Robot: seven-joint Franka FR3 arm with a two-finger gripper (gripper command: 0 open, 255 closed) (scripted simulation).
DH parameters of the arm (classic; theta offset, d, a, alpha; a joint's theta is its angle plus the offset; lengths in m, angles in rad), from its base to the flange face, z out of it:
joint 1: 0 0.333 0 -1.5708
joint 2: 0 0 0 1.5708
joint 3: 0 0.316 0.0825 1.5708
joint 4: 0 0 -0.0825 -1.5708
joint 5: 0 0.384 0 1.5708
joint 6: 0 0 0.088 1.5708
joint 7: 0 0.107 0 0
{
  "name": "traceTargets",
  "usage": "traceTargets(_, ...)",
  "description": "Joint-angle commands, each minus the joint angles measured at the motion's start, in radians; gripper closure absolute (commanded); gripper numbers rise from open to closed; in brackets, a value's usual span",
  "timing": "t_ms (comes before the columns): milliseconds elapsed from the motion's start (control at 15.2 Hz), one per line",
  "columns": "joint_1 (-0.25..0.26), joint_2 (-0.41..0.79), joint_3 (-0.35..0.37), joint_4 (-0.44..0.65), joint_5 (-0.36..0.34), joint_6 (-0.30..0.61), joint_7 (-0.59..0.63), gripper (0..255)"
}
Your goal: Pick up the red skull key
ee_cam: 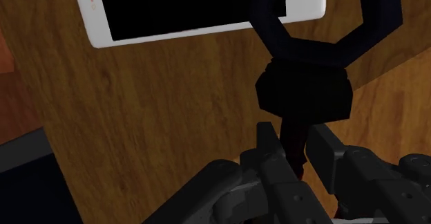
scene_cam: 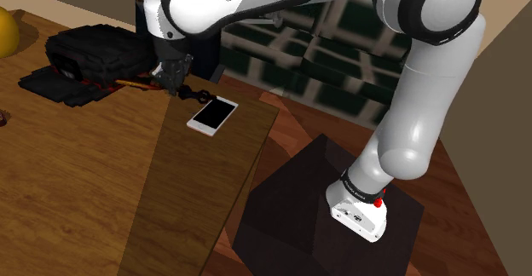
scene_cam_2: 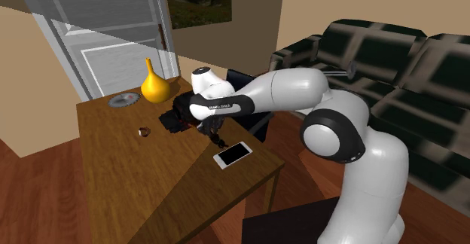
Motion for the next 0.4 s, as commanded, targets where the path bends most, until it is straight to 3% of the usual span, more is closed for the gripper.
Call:
traceTargets(0,0.001,-0.005,0.002,0.021,0.004,-0.025,-0.003,255)
traceTargets(330,0.001,-0.015,0.003,0.051,0.01,-0.064,-0.009,255)
